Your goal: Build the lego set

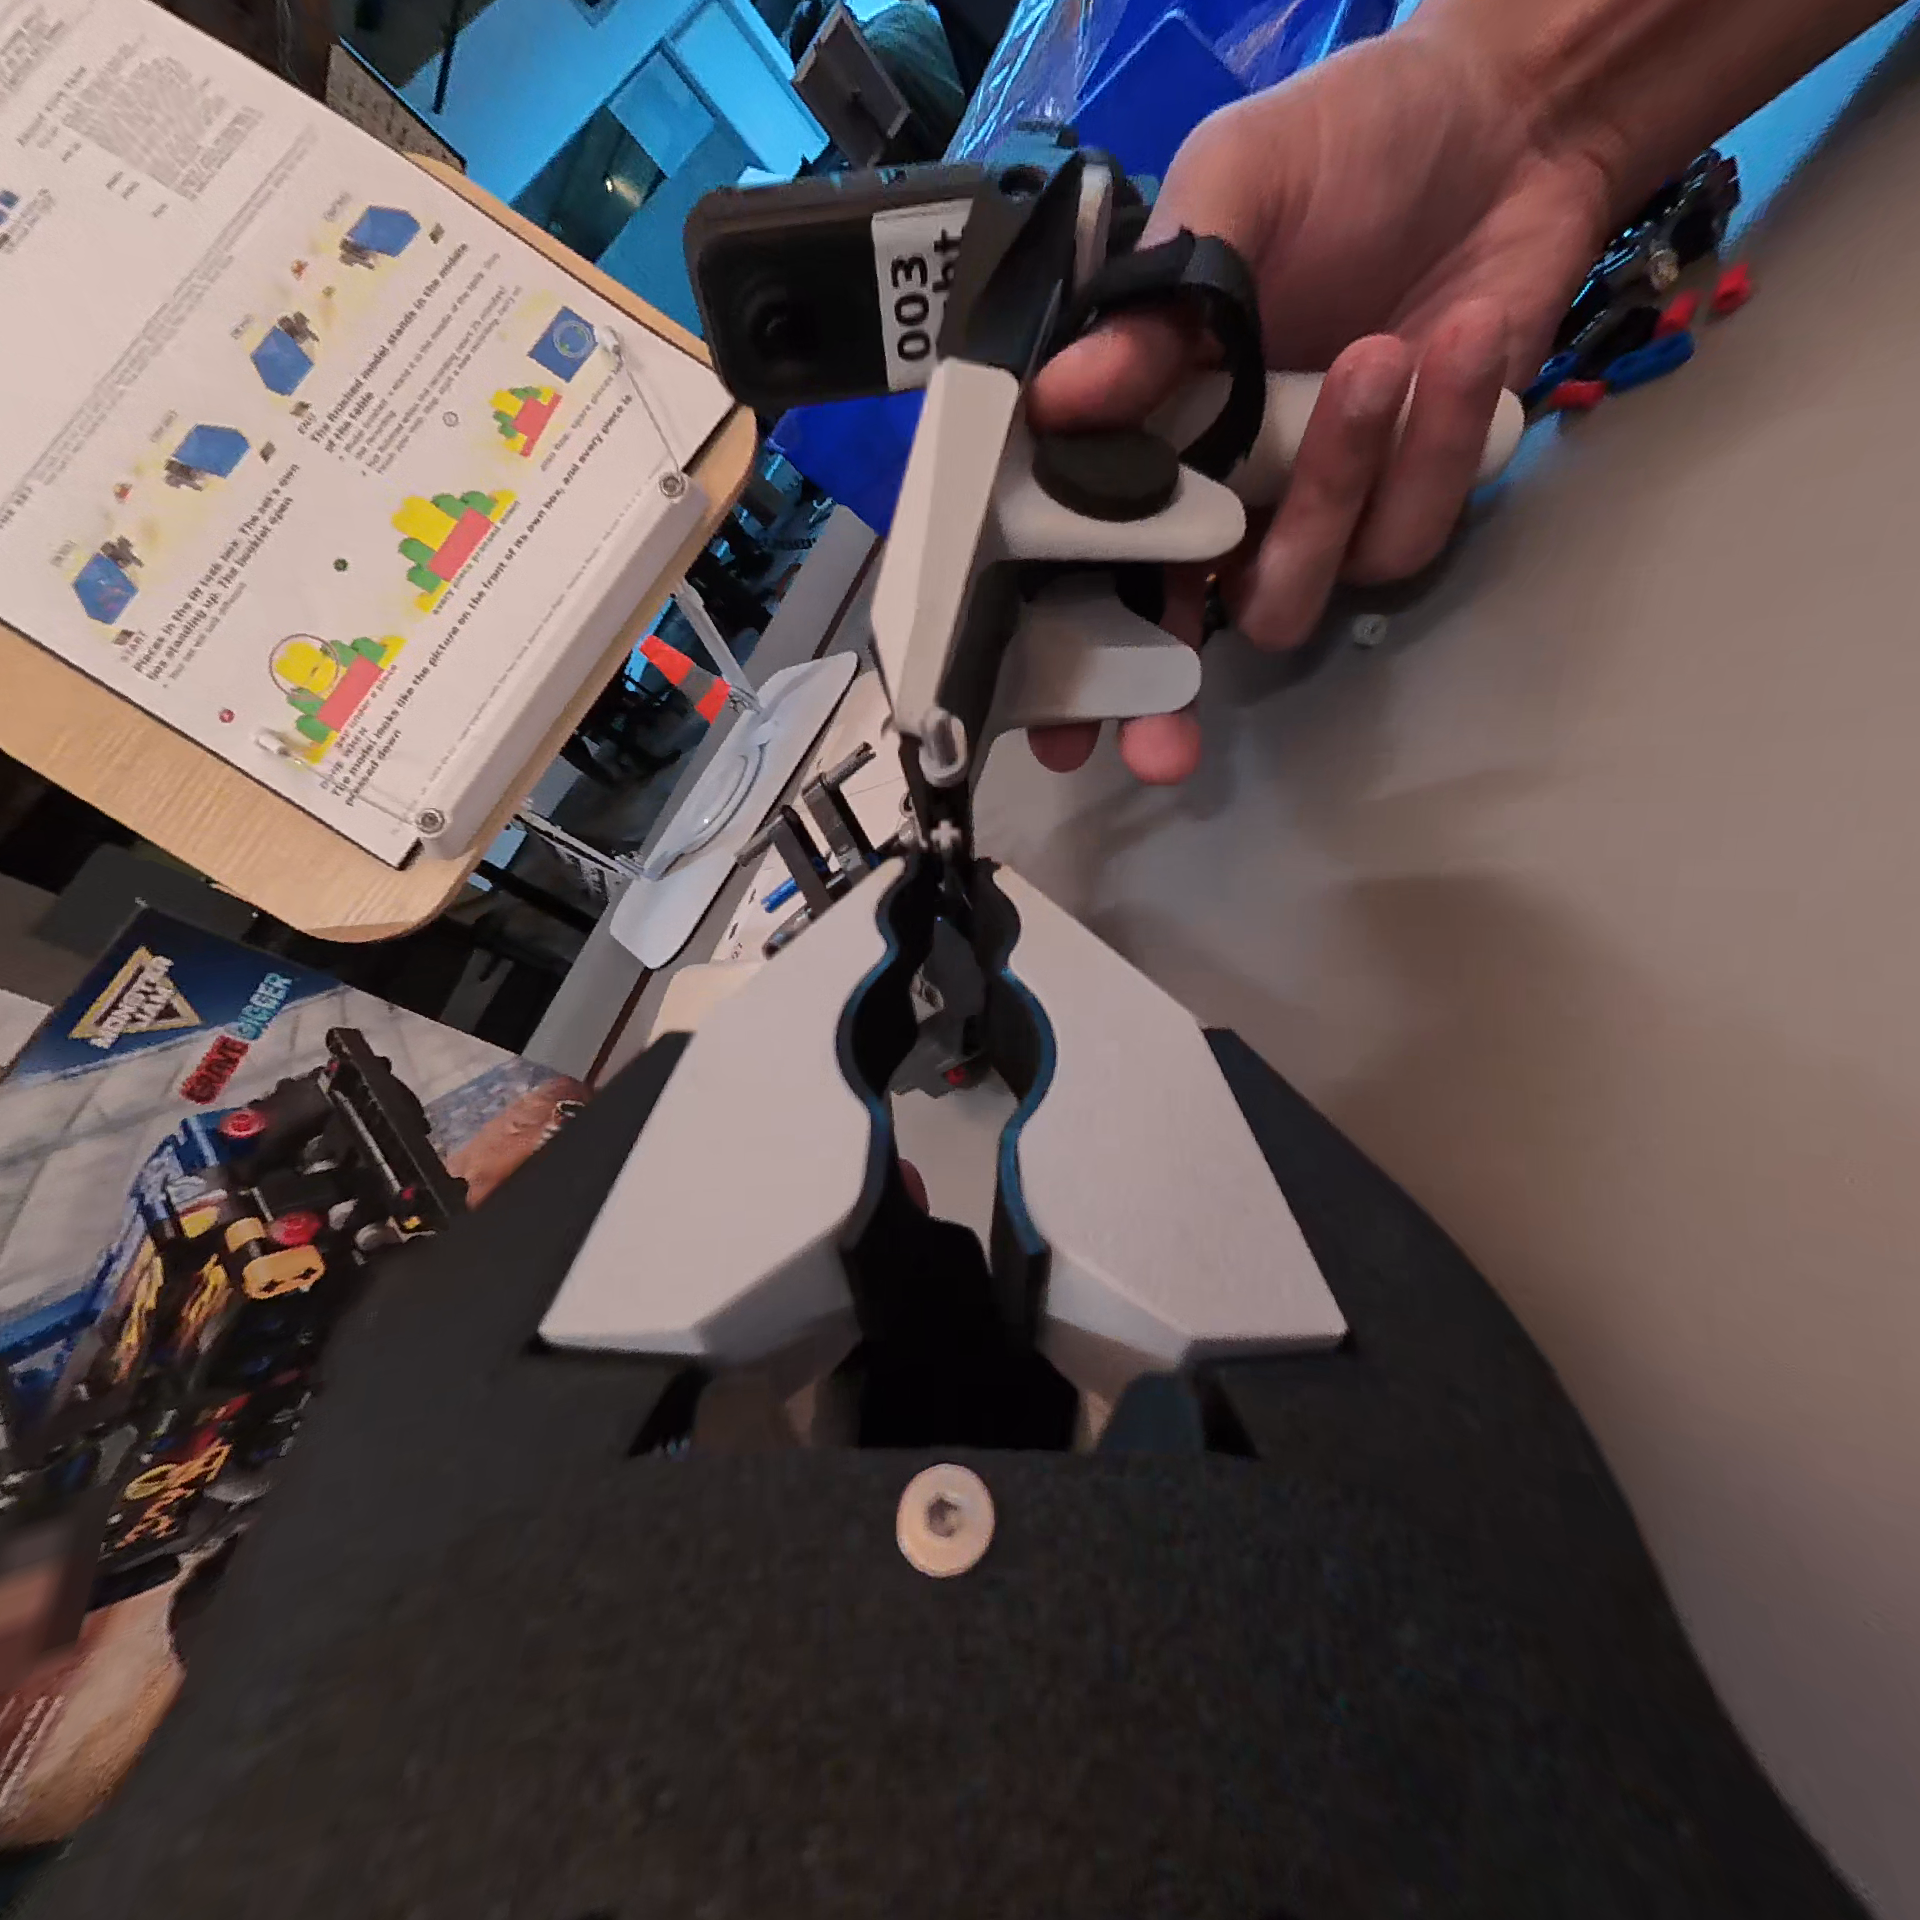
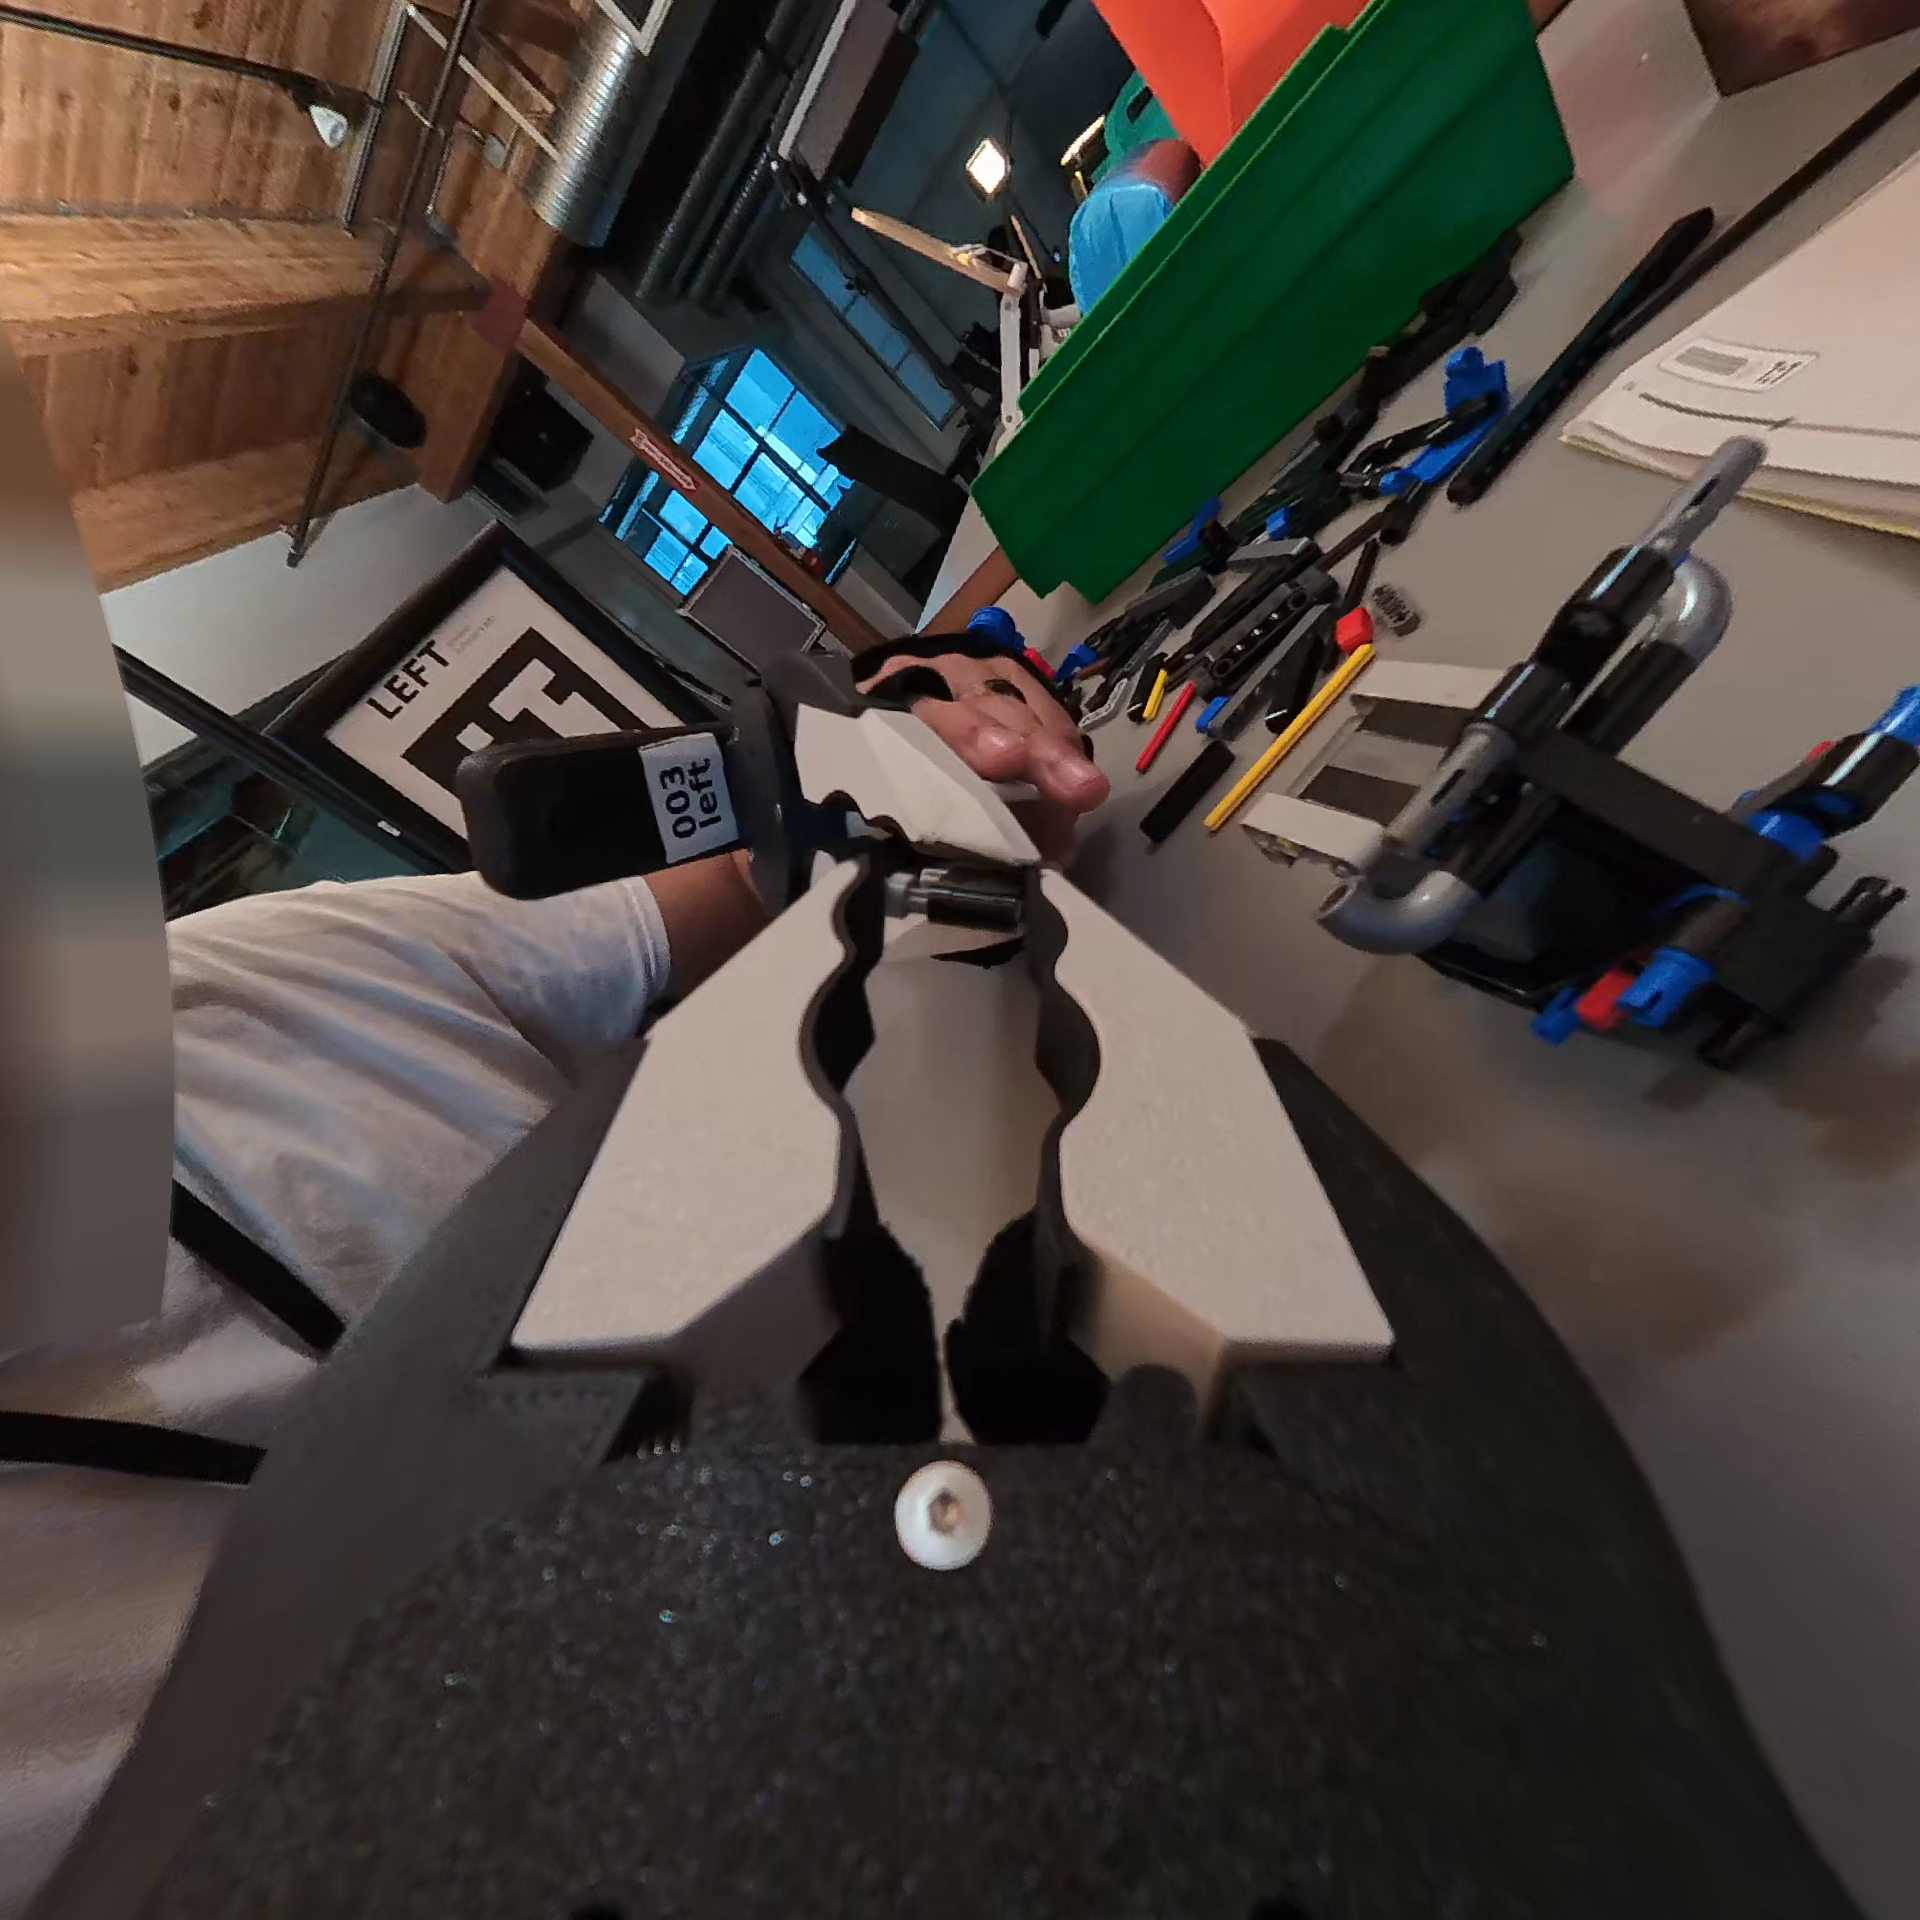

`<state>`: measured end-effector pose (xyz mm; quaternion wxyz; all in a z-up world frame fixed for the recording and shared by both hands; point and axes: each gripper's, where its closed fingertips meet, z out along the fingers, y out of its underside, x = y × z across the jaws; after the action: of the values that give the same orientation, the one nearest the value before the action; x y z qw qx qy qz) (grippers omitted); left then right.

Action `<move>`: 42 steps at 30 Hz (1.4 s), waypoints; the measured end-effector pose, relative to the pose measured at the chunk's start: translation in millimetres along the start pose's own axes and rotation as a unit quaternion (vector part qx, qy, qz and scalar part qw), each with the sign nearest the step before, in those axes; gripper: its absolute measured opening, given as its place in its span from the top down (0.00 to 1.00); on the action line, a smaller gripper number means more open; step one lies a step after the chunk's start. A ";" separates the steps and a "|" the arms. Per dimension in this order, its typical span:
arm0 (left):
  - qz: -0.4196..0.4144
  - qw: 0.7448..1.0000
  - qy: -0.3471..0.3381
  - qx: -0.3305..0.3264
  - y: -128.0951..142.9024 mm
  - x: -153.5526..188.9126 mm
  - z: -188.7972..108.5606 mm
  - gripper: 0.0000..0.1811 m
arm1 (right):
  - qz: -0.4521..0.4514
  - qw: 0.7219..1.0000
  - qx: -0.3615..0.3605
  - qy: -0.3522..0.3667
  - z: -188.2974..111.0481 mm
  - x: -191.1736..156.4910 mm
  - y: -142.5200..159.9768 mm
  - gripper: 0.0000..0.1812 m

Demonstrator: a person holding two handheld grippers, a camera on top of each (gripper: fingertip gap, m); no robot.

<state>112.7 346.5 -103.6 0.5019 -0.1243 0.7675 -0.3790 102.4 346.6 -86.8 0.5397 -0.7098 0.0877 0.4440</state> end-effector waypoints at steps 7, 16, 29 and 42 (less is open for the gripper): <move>-0.009 1.000 0.002 -0.003 3.1 -2.2 -0.8 0.97 | -0.043 0.998 -0.021 0.028 -4.8 4.2 2.0 0.86; 0.002 1.000 -0.005 -0.010 3.9 -2.7 -1.1 0.97 | -0.049 0.998 -0.016 0.031 -1.8 4.0 2.3 0.87; -0.224 0.958 0.171 0.045 -15.4 14.0 -8.4 0.82 | -0.397 0.905 -0.072 0.134 -8.0 -13.6 5.6 0.87; -0.112 0.984 0.136 -0.024 6.0 32.3 4.9 0.88 | -0.452 0.863 -0.143 0.173 -0.5 5.3 29.4 0.86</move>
<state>103.1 329.9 -130.7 0.3443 -0.1690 0.8184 -0.4279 88.1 336.3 -110.8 0.5496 -0.8068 -0.2149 0.0292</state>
